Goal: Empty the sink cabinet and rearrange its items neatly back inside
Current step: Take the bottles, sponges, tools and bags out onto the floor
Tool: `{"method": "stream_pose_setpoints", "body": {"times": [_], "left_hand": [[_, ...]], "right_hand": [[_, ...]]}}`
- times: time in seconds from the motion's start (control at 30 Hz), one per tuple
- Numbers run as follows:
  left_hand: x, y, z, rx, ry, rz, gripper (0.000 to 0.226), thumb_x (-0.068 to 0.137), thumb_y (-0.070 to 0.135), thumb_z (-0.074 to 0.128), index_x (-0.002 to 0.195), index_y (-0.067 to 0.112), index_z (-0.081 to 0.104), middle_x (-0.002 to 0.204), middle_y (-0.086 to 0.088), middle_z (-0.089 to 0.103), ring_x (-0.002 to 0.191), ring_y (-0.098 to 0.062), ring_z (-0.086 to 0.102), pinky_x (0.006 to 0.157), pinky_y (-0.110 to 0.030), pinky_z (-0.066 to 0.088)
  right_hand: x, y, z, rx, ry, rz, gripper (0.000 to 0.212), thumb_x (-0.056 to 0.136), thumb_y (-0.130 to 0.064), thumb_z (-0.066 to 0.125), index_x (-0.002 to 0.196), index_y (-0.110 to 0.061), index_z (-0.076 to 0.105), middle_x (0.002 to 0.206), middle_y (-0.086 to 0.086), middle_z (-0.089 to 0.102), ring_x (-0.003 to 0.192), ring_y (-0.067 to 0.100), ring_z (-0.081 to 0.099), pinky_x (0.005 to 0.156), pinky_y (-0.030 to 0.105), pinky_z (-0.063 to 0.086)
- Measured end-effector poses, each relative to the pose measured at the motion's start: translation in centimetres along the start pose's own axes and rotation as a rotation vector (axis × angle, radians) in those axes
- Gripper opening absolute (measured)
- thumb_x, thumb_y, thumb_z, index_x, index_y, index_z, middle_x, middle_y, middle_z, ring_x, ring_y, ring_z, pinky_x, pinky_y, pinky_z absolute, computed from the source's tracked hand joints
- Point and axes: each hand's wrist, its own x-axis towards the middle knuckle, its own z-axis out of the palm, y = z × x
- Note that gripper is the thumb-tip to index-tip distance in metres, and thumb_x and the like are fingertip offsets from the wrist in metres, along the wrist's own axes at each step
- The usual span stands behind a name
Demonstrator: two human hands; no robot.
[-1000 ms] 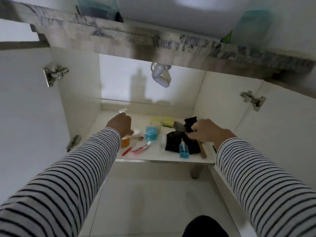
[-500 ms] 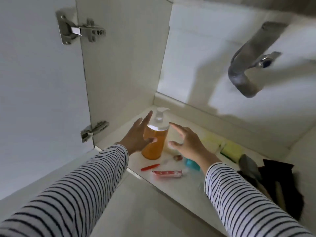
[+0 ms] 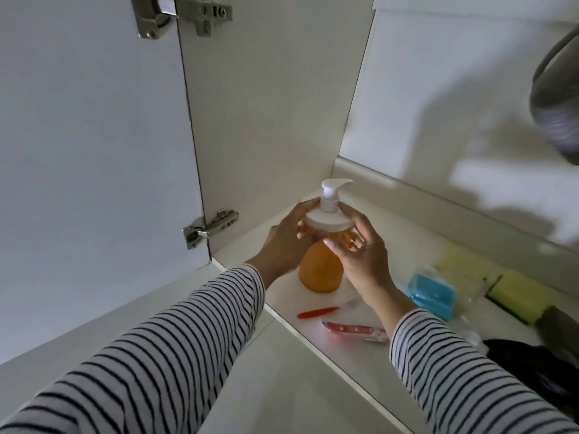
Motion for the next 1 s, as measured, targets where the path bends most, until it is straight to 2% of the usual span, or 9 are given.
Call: {"method": "stream_pose_setpoints", "body": {"times": [0.1,0.23,0.33,0.5,0.7,0.8,0.87,0.93,1.0], "left_hand": [[-0.7,-0.9,-1.6,-0.041,0.049,0.016,0.052,0.089,0.029,0.06,0.134,0.045,0.038,0.132,0.007,0.054,0.123,-0.019,0.051,0.104,-0.041,0.042],[-2.8,-1.6,-5.9,-0.023,0.064,0.097,0.053,0.089,0.023,0.061,0.134,0.04,0.041,0.132,0.004,0.054,0.124,-0.019,0.05,0.104,-0.043,0.043],[-5.3,-2.3,-9.6,0.087,0.129,0.135,0.052,0.088,0.026,0.062,0.135,0.04,0.042,0.131,0.007,0.056,0.121,-0.018,0.052,0.102,-0.044,0.046],[-10.1,-4.8,-13.6,0.131,0.169,0.113,0.056,0.083,0.024,0.067,0.134,0.038,0.047,0.131,0.007,0.059,0.116,-0.019,0.058,0.096,-0.039,0.051],[-13.7,-10.0,-14.6,-0.006,0.18,-0.015,0.058,0.078,0.016,0.074,0.128,0.039,0.054,0.125,0.009,0.063,0.106,-0.012,0.065,0.081,-0.019,0.054],[-14.5,-13.3,-13.8,-0.073,0.149,-0.106,0.057,0.077,0.013,0.075,0.125,0.038,0.056,0.122,0.007,0.065,0.11,-0.012,0.063,0.087,-0.024,0.053],[-14.6,-15.3,-13.1,-0.11,0.129,-0.172,0.057,0.077,0.013,0.075,0.125,0.037,0.057,0.123,0.007,0.064,0.112,-0.014,0.062,0.09,-0.025,0.051],[-14.6,-17.1,-12.3,-0.128,0.114,-0.229,0.057,0.077,0.012,0.074,0.126,0.035,0.057,0.124,0.005,0.063,0.113,-0.017,0.061,0.093,-0.029,0.051],[-14.4,-18.6,-11.5,-0.128,0.111,-0.266,0.057,0.077,0.012,0.074,0.126,0.035,0.057,0.125,0.003,0.063,0.115,-0.017,0.06,0.096,-0.028,0.048]], "right_hand": [[-0.4,-1.0,1.9,0.027,0.02,-0.011,0.057,0.076,-0.014,0.076,0.126,-0.034,0.055,0.118,-0.019,0.059,0.112,0.001,0.053,0.091,0.015,0.048],[-1.6,-3.3,5.5,0.117,0.066,-0.034,0.054,0.074,-0.016,0.078,0.118,-0.04,0.058,0.119,-0.017,0.062,0.115,0.005,0.055,0.098,0.027,0.049],[-3.2,-5.0,8.7,0.164,0.068,-0.056,0.051,0.073,-0.021,0.08,0.111,-0.047,0.058,0.122,-0.015,0.063,0.118,0.01,0.056,0.101,0.035,0.048],[-6.7,-5.9,13.2,0.25,0.05,-0.026,0.055,0.067,-0.02,0.084,0.115,-0.037,0.063,0.122,-0.014,0.065,0.119,0.01,0.056,0.097,0.031,0.049],[-9.6,-4.2,17.3,0.236,-0.037,0.087,0.053,0.058,-0.016,0.088,0.104,-0.031,0.067,0.112,-0.009,0.07,0.111,0.012,0.062,0.095,0.041,0.051],[-11.0,-2.2,19.0,0.196,-0.082,0.162,0.05,0.057,-0.013,0.089,0.097,-0.031,0.067,0.101,-0.008,0.072,0.098,0.012,0.066,0.086,0.035,0.054],[-11.5,-0.7,20.0,0.164,-0.113,0.215,0.048,0.057,-0.014,0.089,0.097,-0.029,0.067,0.101,-0.007,0.071,0.101,0.013,0.065,0.084,0.029,0.052],[-11.8,0.8,20.7,0.117,-0.132,0.275,0.05,0.058,-0.018,0.089,0.102,-0.025,0.066,0.102,-0.005,0.068,0.103,0.016,0.062,0.086,0.029,0.051],[-12.0,2.3,21.3,0.09,-0.147,0.333,0.05,0.059,-0.019,0.089,0.103,-0.021,0.065,0.095,-0.006,0.063,0.099,0.018,0.061,0.088,0.035,0.053]]}}
